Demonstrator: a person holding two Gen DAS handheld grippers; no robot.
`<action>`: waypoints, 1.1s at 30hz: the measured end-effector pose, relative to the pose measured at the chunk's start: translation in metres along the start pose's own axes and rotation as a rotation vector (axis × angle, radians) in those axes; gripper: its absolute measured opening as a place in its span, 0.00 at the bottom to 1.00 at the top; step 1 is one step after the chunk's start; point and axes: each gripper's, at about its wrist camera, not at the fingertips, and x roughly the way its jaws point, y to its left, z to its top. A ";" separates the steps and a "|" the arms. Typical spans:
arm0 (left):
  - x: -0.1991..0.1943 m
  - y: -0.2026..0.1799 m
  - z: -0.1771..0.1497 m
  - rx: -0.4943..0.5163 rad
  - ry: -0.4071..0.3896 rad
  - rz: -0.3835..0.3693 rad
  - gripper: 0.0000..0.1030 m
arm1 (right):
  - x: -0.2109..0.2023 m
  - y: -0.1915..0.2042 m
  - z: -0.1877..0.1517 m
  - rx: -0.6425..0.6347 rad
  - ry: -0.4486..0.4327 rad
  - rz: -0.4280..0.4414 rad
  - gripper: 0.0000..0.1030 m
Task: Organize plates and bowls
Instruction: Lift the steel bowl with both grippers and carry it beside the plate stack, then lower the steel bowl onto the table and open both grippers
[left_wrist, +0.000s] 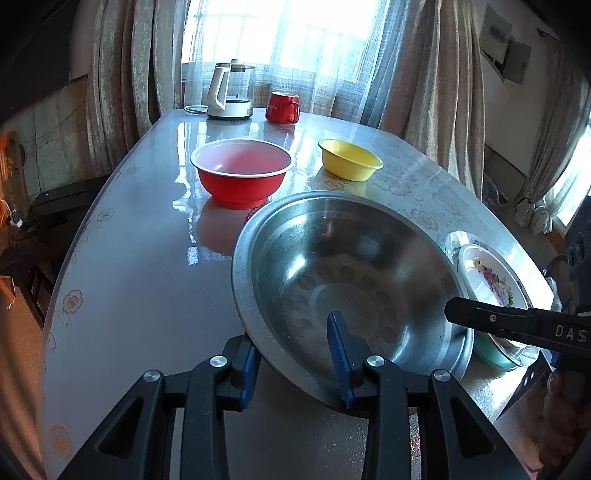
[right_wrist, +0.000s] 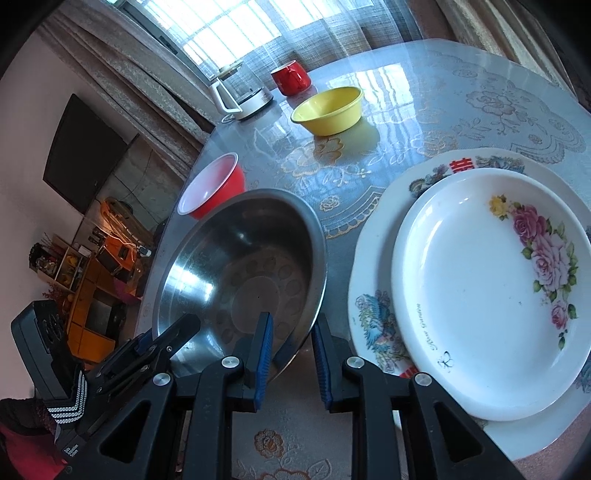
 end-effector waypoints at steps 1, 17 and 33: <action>0.000 0.000 0.000 -0.001 0.000 0.001 0.36 | 0.000 0.000 0.000 -0.001 -0.003 -0.005 0.20; -0.002 -0.005 -0.001 0.008 0.005 0.002 0.36 | 0.000 0.000 0.002 -0.016 -0.020 -0.049 0.17; -0.004 -0.002 -0.002 -0.018 0.051 -0.029 0.37 | -0.019 0.003 0.016 -0.026 -0.061 -0.061 0.21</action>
